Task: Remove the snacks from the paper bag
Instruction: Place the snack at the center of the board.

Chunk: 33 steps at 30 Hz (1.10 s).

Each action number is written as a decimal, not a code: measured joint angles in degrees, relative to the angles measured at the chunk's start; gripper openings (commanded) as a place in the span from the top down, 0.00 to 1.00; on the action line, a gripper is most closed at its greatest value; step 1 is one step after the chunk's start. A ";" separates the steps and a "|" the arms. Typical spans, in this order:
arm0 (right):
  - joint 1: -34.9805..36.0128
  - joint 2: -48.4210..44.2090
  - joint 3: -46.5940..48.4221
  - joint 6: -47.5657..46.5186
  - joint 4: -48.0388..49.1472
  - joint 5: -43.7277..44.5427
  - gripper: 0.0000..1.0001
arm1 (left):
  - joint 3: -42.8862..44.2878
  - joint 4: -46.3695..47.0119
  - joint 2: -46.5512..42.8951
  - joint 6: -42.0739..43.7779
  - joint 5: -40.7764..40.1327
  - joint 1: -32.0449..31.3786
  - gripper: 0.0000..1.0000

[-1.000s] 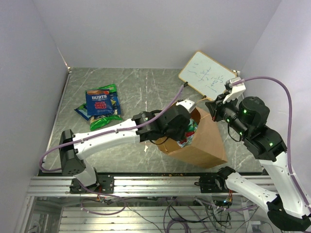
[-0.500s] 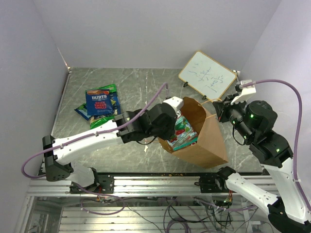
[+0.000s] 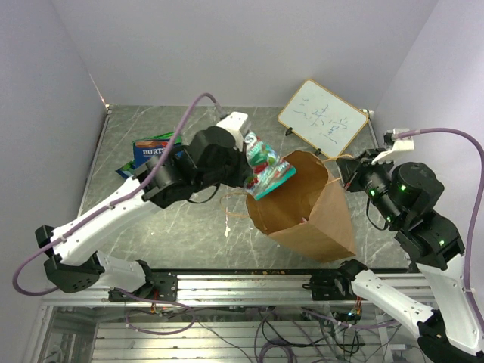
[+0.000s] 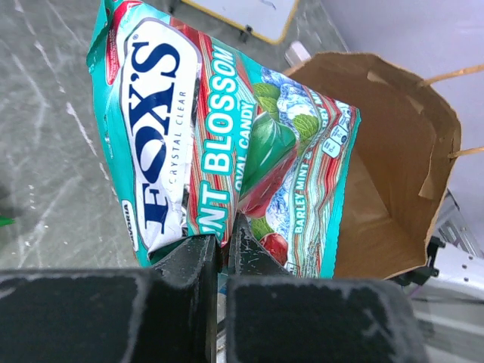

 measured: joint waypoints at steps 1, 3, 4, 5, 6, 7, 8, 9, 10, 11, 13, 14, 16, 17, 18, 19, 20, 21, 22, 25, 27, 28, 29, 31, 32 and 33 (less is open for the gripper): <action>0.00 -0.04 -0.24 0.09 0.35 -0.02 1.00 | 0.07 -0.04 -0.85 0.22 -0.90 0.26 0.93; 0.00 -0.13 -0.61 0.24 0.76 -0.09 1.00 | 0.11 -0.28 -2.93 0.66 -3.43 0.66 0.93; 0.00 -0.04 -0.61 0.24 0.79 -0.13 1.00 | 0.11 -0.39 -3.76 0.72 -4.76 0.72 0.93; 0.00 0.07 -0.59 0.20 0.81 -0.17 1.00 | 0.13 -0.48 -4.72 0.72 -6.56 0.76 0.93; 0.00 0.24 -0.57 0.02 0.81 -0.33 1.00 | 0.11 -0.57 -5.62 0.70 -8.52 0.98 0.93; 0.00 0.42 -0.52 -0.13 0.81 -0.44 1.00 | 0.07 -0.57 -6.25 0.68 -10.12 1.20 0.93; 0.00 0.66 -0.48 -0.33 0.79 -0.57 1.00 | -0.24 -0.42 -6.97 0.66 -12.09 1.46 0.93; 0.00 0.87 -0.48 -0.55 0.81 -0.85 1.00 | -0.79 -0.39 -7.61 0.52 -13.90 1.75 0.93; 0.00 1.03 -0.48 -0.72 0.79 -1.25 1.00 | -1.40 -0.42 -8.04 0.28 -15.45 2.08 0.93; 0.00 1.16 -0.48 -0.94 0.87 -1.68 1.00 | -1.92 -0.52 -8.22 0.02 -16.72 2.40 0.93; 0.00 1.18 -0.66 -1.51 1.44 -2.62 1.00 | -2.75 -0.72 -7.91 -0.94 -19.02 3.45 0.93; 0.00 1.18 -0.76 -1.86 1.81 -3.19 1.00 | -3.08 -1.11 -7.30 -1.88 -20.28 4.39 0.93; 0.00 1.44 -0.79 -2.80 2.36 -4.35 1.00 | -3.54 -1.90 -6.14 -3.13 -22.08 6.25 0.93; 0.00 1.81 -0.66 -3.32 2.49 -5.03 1.00 | -3.89 -2.16 -5.68 -3.74 -22.82 7.26 0.93; 0.00 2.47 -0.26 -3.93 2.47 -5.51 1.00 | -4.33 -2.56 -5.20 -4.48 -23.54 8.68 0.93; 0.00 3.37 0.31 -4.55 2.45 -6.38 1.00 | -4.83 -3.06 -4.74 -5.05 -24.17 10.51 0.93; 0.00 4.17 0.83 -5.09 2.49 -6.97 1.00 | -5.46 -3.26 -4.42 -5.33 -24.70 12.44 0.93; 0.00 5.01 1.38 -5.86 2.56 -7.69 1.00 | -6.21 -3.21 -4.13 -5.46 -25.05 14.51 0.93; 0.00 5.62 1.62 -6.58 2.80 -8.57 1.00 | -7.17 -3.17 -3.85 -5.44 -25.22 16.98 0.93; 0.00 6.38 1.31 -8.37 3.41 -10.36 1.00 | -10.19 -2.58 -2.78 -5.03 -24.46 24.55 0.93; 0.00 5.75 0.46 -9.07 3.87 -10.91 1.00 | -13.25 -1.07 -1.42 -4.11 -22.73 30.93 0.93; 0.00 5.14 0.07 -9.29 3.96 -11.17 1.00 | -14.29 -0.57 -0.46 -3.74 -21.88 33.35 0.93; 0.00 4.63 -0.09 -9.38 3.85 -11.32 1.00 | -15.10 -0.22 0.74 -3.32 -20.96 35.47 0.93; 0.00 3.54 -0.09 -9.49 3.80 -11.39 1.00 | -16.24 1.16 4.28 -2.29 -19.32 39.41 0.93; 0.00 2.91 -0.09 -9.51 3.72 -11.37 1.00 | -16.61 1.92 5.73 -1.99 -18.93 40.35 0.93; 0.00 2.29 -0.09 -9.53 3.52 -11.34 1.00 | -16.98 2.78 7.28 -1.79 -18.21 41.18 0.93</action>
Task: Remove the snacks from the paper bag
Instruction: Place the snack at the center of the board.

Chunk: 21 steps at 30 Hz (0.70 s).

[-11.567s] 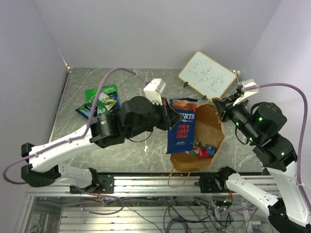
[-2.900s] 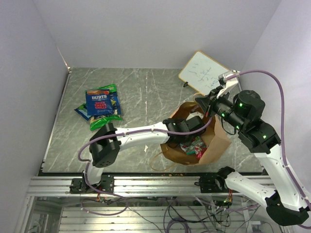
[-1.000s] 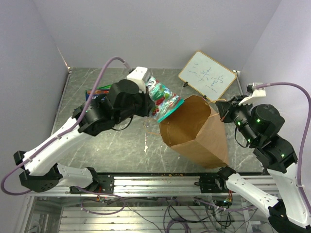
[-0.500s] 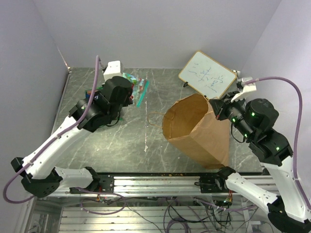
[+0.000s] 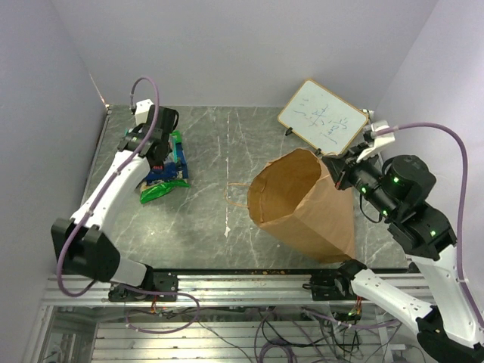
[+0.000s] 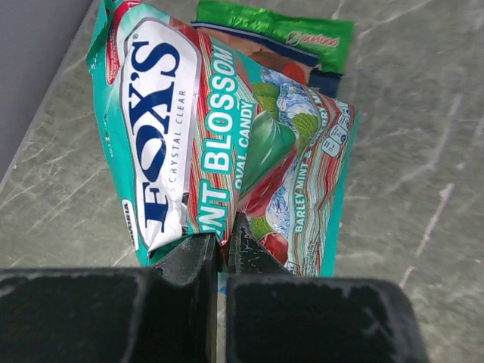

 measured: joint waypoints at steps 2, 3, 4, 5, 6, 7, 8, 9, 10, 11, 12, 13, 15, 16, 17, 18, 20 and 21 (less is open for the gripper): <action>0.00 -1.09 0.00 0.02 -0.48 0.09 1.00 | -0.85 1.75 2.69 0.44 1.18 1.05 0.93; 0.00 -1.66 0.00 0.02 -0.72 0.20 1.00 | -1.38 2.60 3.76 0.44 1.46 1.49 0.93; 0.00 -2.14 0.09 0.02 -1.01 0.28 1.00 | -1.90 3.37 4.66 0.48 1.77 1.81 0.93; 0.00 -2.34 0.33 0.00 -1.33 0.28 1.00 | -2.40 4.04 5.42 0.63 2.12 2.05 0.93; 0.00 -2.36 0.68 -0.02 -1.68 0.31 1.00 | -2.99 4.90 6.19 0.70 2.51 2.34 0.93; 0.00 -2.25 1.16 -0.04 -2.08 0.31 1.00 | -3.41 5.51 7.02 0.76 2.78 2.75 0.93; 0.00 -2.10 1.55 -0.09 -2.40 0.31 1.00 | -3.61 5.79 7.82 0.61 3.04 3.26 0.93; 0.00 -1.86 2.08 -0.13 -3.02 0.35 1.00 | -3.80 6.03 8.44 0.35 3.17 3.72 0.93; 0.00 -1.77 2.32 -0.13 -3.30 0.48 1.00 | -4.04 6.21 8.83 0.09 3.23 4.11 0.93; 0.00 -1.73 2.54 -0.13 -3.65 0.57 1.00 | -4.61 6.54 9.01 -0.28 3.41 4.57 0.93; 0.00 -1.75 2.58 -0.11 -3.89 0.74 1.00 | -5.57 7.32 8.98 -0.68 3.69 4.98 0.93; 0.00 -1.77 2.62 -0.04 -4.20 0.92 1.00 | -6.80 8.15 8.76 -1.07 4.07 5.38 0.93; 0.00 -1.79 2.64 0.24 -4.33 1.33 1.00 | -9.42 9.64 8.61 -1.75 4.94 6.12 0.89; 0.00 -1.79 2.64 0.44 -4.35 1.46 1.00 | -10.29 10.05 8.61 -2.05 5.33 6.43 0.86; 0.00 -1.79 2.64 0.66 -4.44 1.66 1.00 | -11.21 10.40 8.70 -2.27 6.21 6.86 0.81; 0.00 -1.79 2.64 0.83 -4.52 1.79 1.00 | -11.47 10.43 8.83 -2.38 6.80 7.19 0.71; 0.00 -1.77 2.64 1.27 -4.57 1.97 1.00 | -11.41 10.51 9.16 -2.47 7.72 7.80 0.57; 0.00 -1.75 2.64 1.44 -4.59 2.03 1.00 | -11.23 10.25 9.31 -2.54 8.13 7.96 0.51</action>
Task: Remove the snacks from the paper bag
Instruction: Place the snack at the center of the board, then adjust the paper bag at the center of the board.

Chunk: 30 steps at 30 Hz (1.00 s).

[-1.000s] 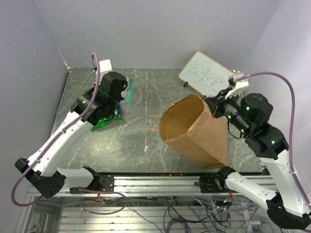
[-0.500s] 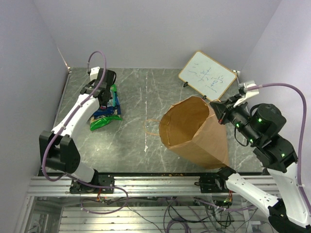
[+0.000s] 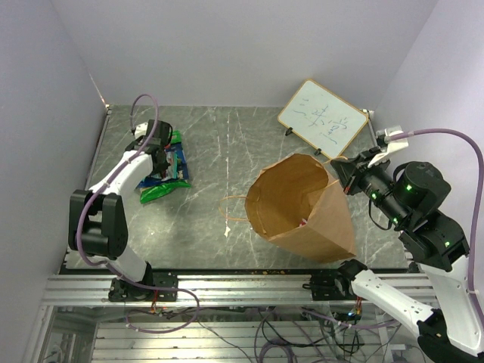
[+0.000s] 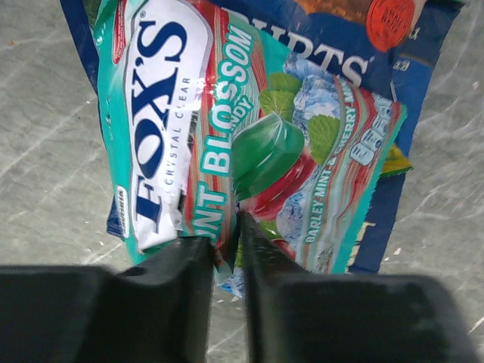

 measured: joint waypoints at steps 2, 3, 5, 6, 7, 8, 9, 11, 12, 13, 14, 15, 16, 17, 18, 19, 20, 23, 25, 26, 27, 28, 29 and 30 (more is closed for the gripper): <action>0.00 0.09 0.04 0.02 -0.04 0.07 1.00 | 0.68 -1.07 0.22 -0.22 0.96 0.17 0.36; 0.00 0.24 0.13 0.00 -0.13 0.15 1.00 | 0.85 -1.42 0.13 -0.28 1.25 0.20 0.25; 0.00 0.79 0.52 -0.15 -0.48 0.50 1.00 | 0.90 -2.62 -1.20 -0.63 2.97 0.20 0.03; 0.00 1.16 0.70 -0.33 -0.61 0.81 1.00 | 0.87 -3.32 -2.45 -0.70 4.00 0.17 0.00; 0.00 1.57 0.85 -0.52 -0.81 1.09 1.00 | 0.87 -3.98 -4.46 -1.05 5.64 0.17 0.00; 0.00 1.88 0.87 -0.66 -0.85 1.33 1.00 | 0.87 -4.28 -6.34 -1.22 6.86 0.17 0.00; 0.00 2.27 0.90 -0.83 -1.01 1.66 1.00 | 0.87 -4.52 -9.01 -1.44 8.90 0.20 0.00; 0.00 2.99 0.96 -1.11 -1.29 2.14 1.00 | 0.90 -4.79 -13.90 -1.77 12.39 0.20 0.00; 0.00 3.30 1.03 -1.16 -1.36 2.32 1.00 | 0.90 -4.87 -15.69 -1.88 14.19 0.20 0.02; 0.00 3.65 1.20 -1.18 -1.57 2.58 1.00 | 0.90 -4.90 -18.12 -2.08 17.57 0.20 0.05; 0.00 3.89 1.38 -1.16 -1.66 2.75 1.00 | 0.79 -4.50 -19.69 -2.21 21.09 0.17 0.06; 0.00 4.13 1.51 -1.14 -1.66 2.89 1.00 | 0.13 -2.97 -21.20 -2.47 25.57 0.07 0.05; 0.00 4.26 1.60 -1.09 -1.62 2.99 1.00 | -1.31 -0.66 -22.47 -2.82 29.79 -0.31 0.05; 0.00 4.28 1.60 -0.98 -1.62 3.02 1.00 | -3.58 2.38 -23.58 -3.54 34.51 -1.11 0.04; 0.00 4.28 1.60 -0.85 -1.62 3.04 1.00 | -5.86 4.98 -24.06 -4.39 38.62 -2.82 0.03; 0.00 4.26 1.60 -0.68 -1.60 3.04 1.00 | -7.93 7.69 -24.04 -5.05 41.83 -5.03 0.01; 0.00 4.22 1.57 -0.44 -1.57 3.02 1.00 | -10.51 11.04 -23.43 -5.81 45.51 -8.85 0.00; 0.00 4.00 1.57 0.28 -1.62 3.08 1.00 | -14.75 16.13 -20.06 -7.02 52.78 -18.45 0.01; 0.00 3.82 1.57 1.20 -1.68 3.32 1.00 | -15.96 18.53 -18.12 -8.09 56.70 -22.51 0.03; 0.00 3.69 1.57 1.60 -1.70 3.48 1.00 | -16.26 19.56 -17.79 -8.68 58.05 -23.69 0.04; 0.00 3.45 1.57 2.21 -1.75 3.69 1.00 | -16.44 20.83 -17.66 -9.20 59.28 -24.83 0.07; 0.00 3.19 1.57 2.89 -1.90 3.98 1.00 | -16.46 22.08 -17.84 -9.62 60.30 -25.86 0.10; 0.00 2.95 1.57 3.50 -2.03 4.15 1.00 | -16.46 23.12 -18.18 -9.86 61.00 -26.47 0.16; 0.00 2.67 1.57 4.13 -2.14 4.31 1.00 | -16.46 24.04 -18.80 -9.99 61.75 -27.04 0.25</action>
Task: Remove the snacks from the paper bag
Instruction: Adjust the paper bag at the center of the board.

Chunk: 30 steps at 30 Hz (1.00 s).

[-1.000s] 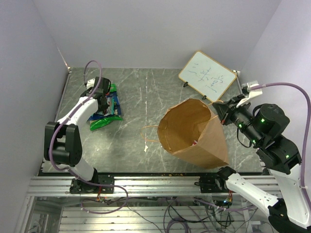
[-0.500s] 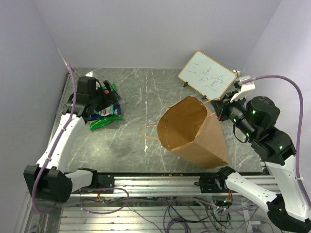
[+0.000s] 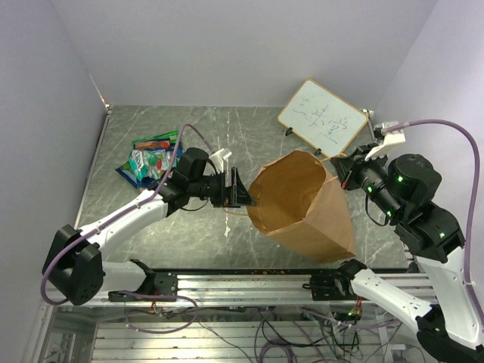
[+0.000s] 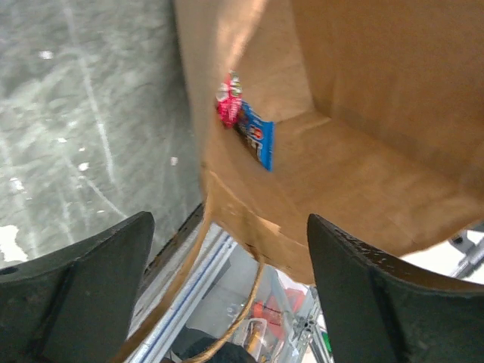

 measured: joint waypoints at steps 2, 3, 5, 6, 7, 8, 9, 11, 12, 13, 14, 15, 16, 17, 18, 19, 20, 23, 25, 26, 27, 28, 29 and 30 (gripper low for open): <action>0.00 -0.63 -0.20 1.29 -0.02 0.13 1.00 | 0.13 0.33 -1.25 0.15 1.03 -0.57 0.53; 0.00 -0.98 -0.26 1.99 -0.13 0.22 1.00 | 0.33 -0.02 -1.70 0.48 1.18 -0.63 0.63; 0.00 -1.42 -0.31 3.04 -0.28 0.42 1.00 | 2.12 -2.99 -2.08 2.16 1.05 -0.81 0.81; 0.00 -1.44 -0.31 3.41 -0.35 0.46 1.00 | 3.30 -4.68 -1.97 3.23 0.87 -0.81 0.90; 0.00 -1.38 -0.31 3.69 -0.39 0.55 1.00 | 5.44 -7.80 -1.57 4.81 0.22 -0.81 0.93; 0.00 -1.16 -0.31 3.98 -0.39 0.70 1.00 | 7.34 -9.99 -1.09 5.81 -0.52 -0.81 0.93; 0.00 -0.96 -0.31 4.11 -0.37 0.83 1.00 | 9.44 -12.22 -0.48 6.93 -1.33 -0.81 0.93; 0.00 -0.31 -0.31 4.48 -0.11 1.03 1.00 | 16.02 -17.88 1.92 8.98 -3.56 -0.81 0.93; 0.00 0.09 -0.31 4.57 0.26 1.03 1.00 | 18.73 -19.65 2.99 9.60 -4.33 -0.81 0.93; 0.00 0.76 -0.31 4.63 0.98 0.94 1.00 | 22.38 -21.53 4.44 10.23 -5.27 -0.81 0.93; 0.00 1.46 -0.26 4.63 1.77 0.76 1.00 | 26.18 -22.88 5.88 10.84 -6.29 -0.81 0.93; 0.00 2.43 -0.02 4.61 2.58 0.42 1.00 | 29.09 -23.74 6.84 11.30 -7.17 -0.81 0.93; 0.00 3.39 0.35 4.59 3.19 0.00 1.00 | 32.46 -25.07 7.85 11.74 -8.04 -0.81 0.93; 0.00 4.79 1.14 4.44 3.87 -0.33 1.00 | 36.04 -26.18 8.81 12.22 -8.79 -0.81 0.93; 0.00 6.29 2.16 4.22 4.42 -0.79 1.00 | 40.28 -27.10 9.90 12.74 -9.64 -0.81 0.93; 0.00 7.74 3.28 3.85 5.20 -1.27 1.00 | 43.32 -27.39 10.49 12.98 -10.01 -0.81 0.93; 0.00 8.92 4.15 3.45 5.81 -1.60 1.00 | 45.77 -27.43 10.78 13.18 -10.10 -0.81 0.93; 0.00 11.91 6.62 0.85 7.93 -1.99 1.00 | 47.76 -25.33 9.38 12.76 -10.01 -0.79 0.93; 0.00 12.52 7.26 -2.27 9.81 -2.29 1.00 | 42.36 -20.85 5.68 11.37 -9.57 -0.81 0.93; 0.00 12.59 7.30 -4.15 11.02 -2.89 1.00 | 37.59 -18.84 2.84 10.05 -9.40 -0.81 0.93; 0.00 12.61 7.30 -5.77 11.93 -3.41 1.00 | 33.33 -17.81 0.26 8.87 -9.29 -0.83 0.93; 0.00 12.76 7.30 -7.93 13.31 -4.31 1.00 | 28.79 -16.59 -2.34 7.65 -9.29 -0.94 0.93; 0.00 13.03 7.30 -10.03 14.82 -5.20 1.00 | 24.96 -15.87 -4.50 6.47 -9.33 -1.05 0.93; 0.00 13.51 7.30 -12.15 16.35 -5.92 1.00 | 21.79 -15.45 -6.29 5.49 -9.40 -1.29 0.93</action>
